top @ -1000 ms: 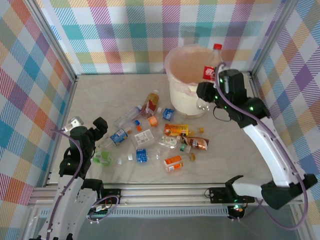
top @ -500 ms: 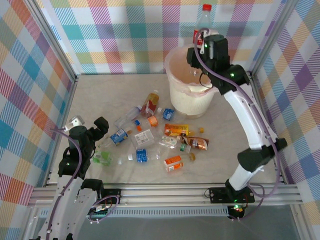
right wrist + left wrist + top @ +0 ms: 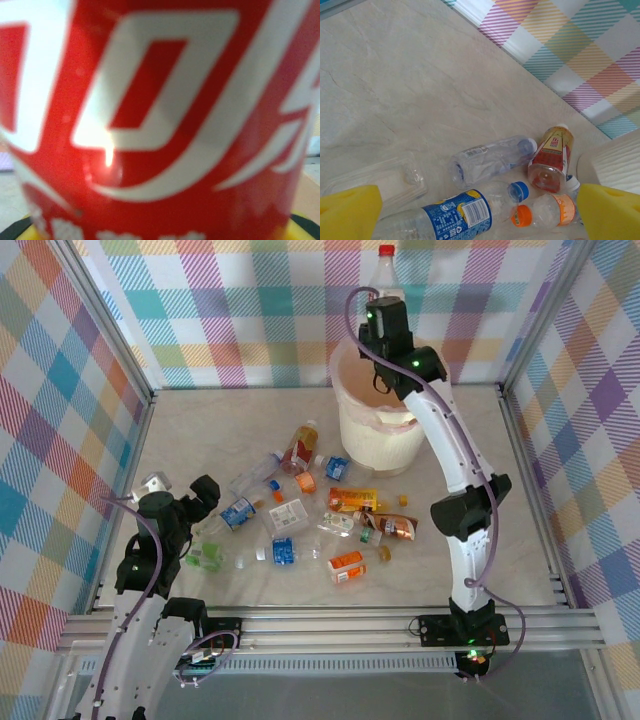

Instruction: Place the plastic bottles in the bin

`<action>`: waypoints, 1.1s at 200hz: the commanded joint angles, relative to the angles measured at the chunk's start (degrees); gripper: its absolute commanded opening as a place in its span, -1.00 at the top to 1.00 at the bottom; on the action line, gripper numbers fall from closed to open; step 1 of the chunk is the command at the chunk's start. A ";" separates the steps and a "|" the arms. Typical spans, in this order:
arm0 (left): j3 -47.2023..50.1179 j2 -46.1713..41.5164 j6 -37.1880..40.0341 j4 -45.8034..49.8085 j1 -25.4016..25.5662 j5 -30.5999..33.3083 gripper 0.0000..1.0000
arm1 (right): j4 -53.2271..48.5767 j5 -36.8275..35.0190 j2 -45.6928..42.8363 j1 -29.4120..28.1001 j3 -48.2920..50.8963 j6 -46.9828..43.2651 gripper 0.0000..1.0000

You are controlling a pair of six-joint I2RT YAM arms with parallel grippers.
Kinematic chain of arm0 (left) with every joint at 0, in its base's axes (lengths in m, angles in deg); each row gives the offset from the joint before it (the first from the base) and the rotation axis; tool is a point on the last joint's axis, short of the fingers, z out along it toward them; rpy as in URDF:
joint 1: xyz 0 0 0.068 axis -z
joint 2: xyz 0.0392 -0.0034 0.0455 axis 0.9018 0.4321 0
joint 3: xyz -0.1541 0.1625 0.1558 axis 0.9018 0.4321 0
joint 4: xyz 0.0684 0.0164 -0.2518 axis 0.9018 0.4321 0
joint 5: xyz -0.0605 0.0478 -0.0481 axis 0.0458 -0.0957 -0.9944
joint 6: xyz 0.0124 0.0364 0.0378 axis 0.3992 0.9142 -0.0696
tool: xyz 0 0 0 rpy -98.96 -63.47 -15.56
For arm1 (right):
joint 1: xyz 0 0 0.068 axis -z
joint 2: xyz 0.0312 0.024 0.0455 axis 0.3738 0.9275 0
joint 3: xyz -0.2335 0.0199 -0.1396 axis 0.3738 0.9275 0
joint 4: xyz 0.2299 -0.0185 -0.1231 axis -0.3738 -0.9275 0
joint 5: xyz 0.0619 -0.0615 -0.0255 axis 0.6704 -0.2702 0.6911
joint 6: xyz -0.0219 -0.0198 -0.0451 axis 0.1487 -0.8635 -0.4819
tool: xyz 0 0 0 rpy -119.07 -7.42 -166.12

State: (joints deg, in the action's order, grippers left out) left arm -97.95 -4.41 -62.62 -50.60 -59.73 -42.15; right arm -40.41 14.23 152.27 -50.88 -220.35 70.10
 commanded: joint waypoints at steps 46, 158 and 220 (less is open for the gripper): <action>-1.14 -0.22 -0.23 0.57 -0.80 -1.51 -1.00 | 1.80 -5.87 -0.71 -0.60 9.23 -1.34 0.32; -0.78 -0.47 -0.38 1.10 -0.80 -1.16 -1.00 | 5.67 -12.01 -3.21 -2.67 17.58 -3.84 -0.01; -0.83 -0.39 0.13 1.28 -0.80 -1.14 -1.00 | 8.47 -12.76 -4.17 -2.71 24.03 -2.31 -0.14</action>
State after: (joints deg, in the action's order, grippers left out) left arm -97.95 -4.41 -62.80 -50.58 -59.73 -42.59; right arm -34.86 3.52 150.58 -53.17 -197.18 67.30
